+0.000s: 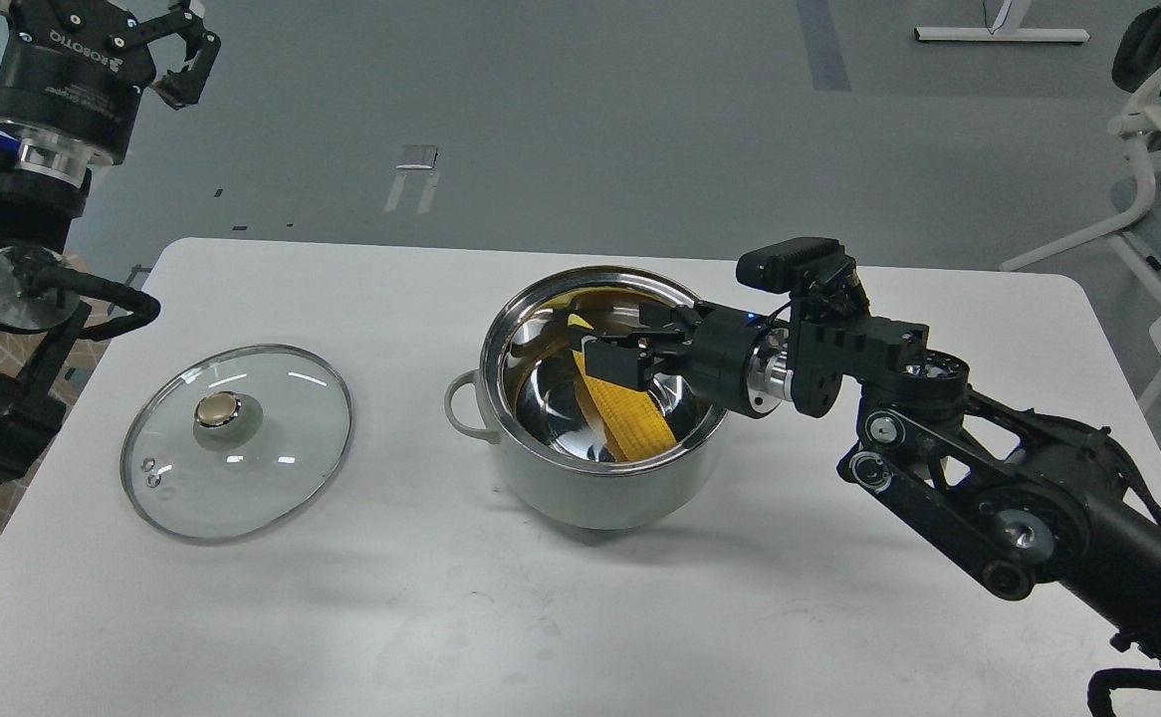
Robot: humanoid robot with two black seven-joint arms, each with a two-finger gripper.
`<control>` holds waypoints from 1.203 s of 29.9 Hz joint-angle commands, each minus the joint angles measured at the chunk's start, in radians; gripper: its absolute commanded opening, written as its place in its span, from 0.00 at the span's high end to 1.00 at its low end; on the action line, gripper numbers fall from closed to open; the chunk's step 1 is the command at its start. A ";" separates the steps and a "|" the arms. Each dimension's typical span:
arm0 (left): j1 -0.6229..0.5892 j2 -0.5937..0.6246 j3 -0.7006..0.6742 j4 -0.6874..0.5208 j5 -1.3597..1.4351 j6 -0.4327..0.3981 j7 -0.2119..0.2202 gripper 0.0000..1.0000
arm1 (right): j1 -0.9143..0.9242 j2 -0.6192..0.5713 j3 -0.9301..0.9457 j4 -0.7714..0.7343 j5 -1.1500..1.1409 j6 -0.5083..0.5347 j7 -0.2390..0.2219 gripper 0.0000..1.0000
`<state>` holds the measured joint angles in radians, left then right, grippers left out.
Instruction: Open pot and put corn in
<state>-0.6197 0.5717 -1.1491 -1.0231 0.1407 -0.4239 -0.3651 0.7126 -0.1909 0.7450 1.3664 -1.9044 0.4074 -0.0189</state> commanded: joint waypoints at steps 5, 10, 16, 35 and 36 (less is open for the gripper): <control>0.000 0.005 0.006 0.024 0.007 0.001 0.011 0.02 | 0.074 0.134 0.382 -0.059 0.120 -0.004 0.007 0.00; 0.000 0.004 0.023 0.058 0.013 -0.003 0.015 0.02 | 0.165 0.150 0.612 -0.162 0.335 -0.007 0.017 0.00; 0.000 -0.004 0.025 0.078 0.013 0.001 0.017 0.02 | 0.255 0.119 0.781 -0.403 0.628 -0.028 0.022 0.00; -0.044 -0.007 0.022 0.121 0.014 0.002 0.061 0.02 | 0.177 0.042 0.798 -0.589 1.231 -0.076 0.022 0.00; -0.048 -0.009 0.022 0.121 0.014 0.002 0.061 0.02 | 0.177 0.042 0.798 -0.589 1.231 -0.076 0.022 0.00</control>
